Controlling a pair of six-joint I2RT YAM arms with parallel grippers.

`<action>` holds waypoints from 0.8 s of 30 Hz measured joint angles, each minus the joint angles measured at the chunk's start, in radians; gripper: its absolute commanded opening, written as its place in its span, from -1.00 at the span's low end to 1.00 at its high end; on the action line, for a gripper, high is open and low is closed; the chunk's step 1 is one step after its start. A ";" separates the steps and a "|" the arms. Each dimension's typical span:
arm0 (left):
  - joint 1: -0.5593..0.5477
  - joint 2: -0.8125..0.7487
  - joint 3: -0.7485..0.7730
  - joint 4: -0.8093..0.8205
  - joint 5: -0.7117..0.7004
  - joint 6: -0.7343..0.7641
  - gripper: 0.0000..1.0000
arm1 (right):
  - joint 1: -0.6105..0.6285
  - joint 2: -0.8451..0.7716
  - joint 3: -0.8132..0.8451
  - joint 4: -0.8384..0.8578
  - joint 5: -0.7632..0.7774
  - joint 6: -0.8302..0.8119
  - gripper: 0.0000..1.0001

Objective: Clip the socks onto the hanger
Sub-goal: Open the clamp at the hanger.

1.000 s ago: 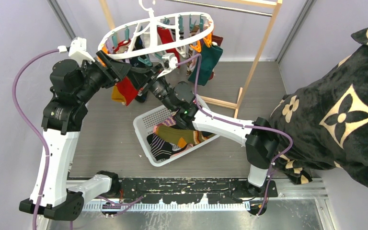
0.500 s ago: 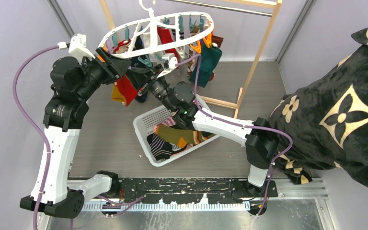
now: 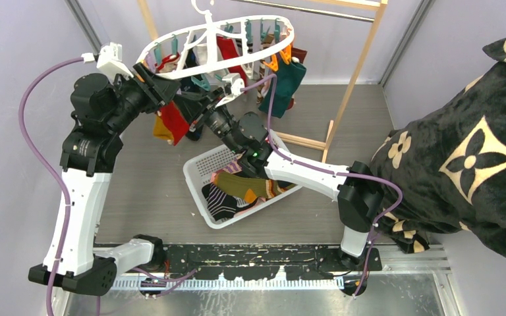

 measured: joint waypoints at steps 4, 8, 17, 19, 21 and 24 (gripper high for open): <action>0.000 0.008 0.000 -0.006 0.003 0.006 -0.17 | 0.001 0.000 0.000 -0.008 0.005 -0.014 -0.49; -0.006 0.018 0.016 -0.018 0.003 0.009 -0.33 | 0.001 0.000 0.001 -0.013 0.009 -0.026 -0.45; -0.014 0.023 0.030 0.009 -0.002 0.037 -1.00 | 0.006 -0.001 0.001 -0.063 0.011 -0.041 0.15; -0.014 0.021 0.030 0.012 -0.006 0.039 -1.00 | 0.007 -0.003 -0.005 -0.064 0.015 -0.043 0.23; -0.014 0.021 0.030 0.012 -0.006 0.041 -1.00 | 0.007 -0.016 -0.027 -0.064 0.022 -0.048 0.29; -0.014 0.019 0.030 0.011 -0.009 0.043 -1.00 | 0.005 -0.058 -0.081 -0.075 0.032 -0.053 0.36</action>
